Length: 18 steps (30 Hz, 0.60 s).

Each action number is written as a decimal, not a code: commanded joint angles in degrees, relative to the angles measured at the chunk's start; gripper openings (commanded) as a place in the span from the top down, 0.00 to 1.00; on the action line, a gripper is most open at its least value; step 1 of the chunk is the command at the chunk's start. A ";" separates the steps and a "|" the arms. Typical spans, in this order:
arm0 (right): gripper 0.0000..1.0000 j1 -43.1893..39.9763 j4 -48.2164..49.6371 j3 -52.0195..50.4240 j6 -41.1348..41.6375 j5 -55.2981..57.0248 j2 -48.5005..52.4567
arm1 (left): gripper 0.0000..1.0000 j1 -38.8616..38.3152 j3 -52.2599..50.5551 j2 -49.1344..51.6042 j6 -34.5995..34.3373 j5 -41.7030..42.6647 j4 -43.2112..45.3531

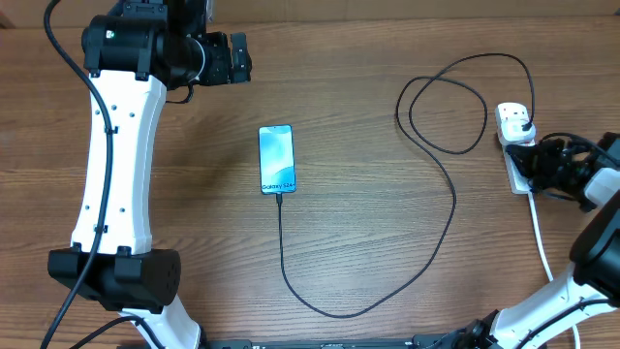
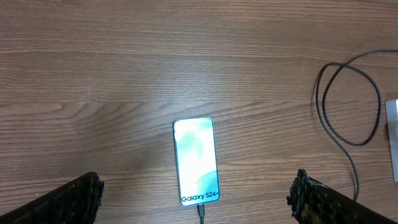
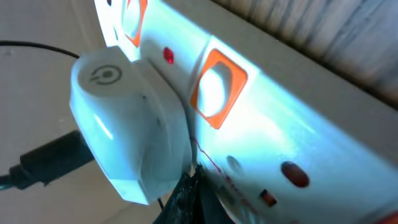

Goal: Plug charger to phone and switch on socket

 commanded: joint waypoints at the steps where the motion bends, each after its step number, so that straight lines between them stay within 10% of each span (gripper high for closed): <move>1: 0.96 1.73 1.60 -0.24 -0.37 2.23 3.06 | 0.01 -0.22 -0.22 0.33 -0.33 0.48 0.02; 18: 0.96 -7.30 -14.51 0.07 -12.83 -2.14 -26.45 | 0.00 -0.24 -0.22 0.33 -0.35 0.48 0.02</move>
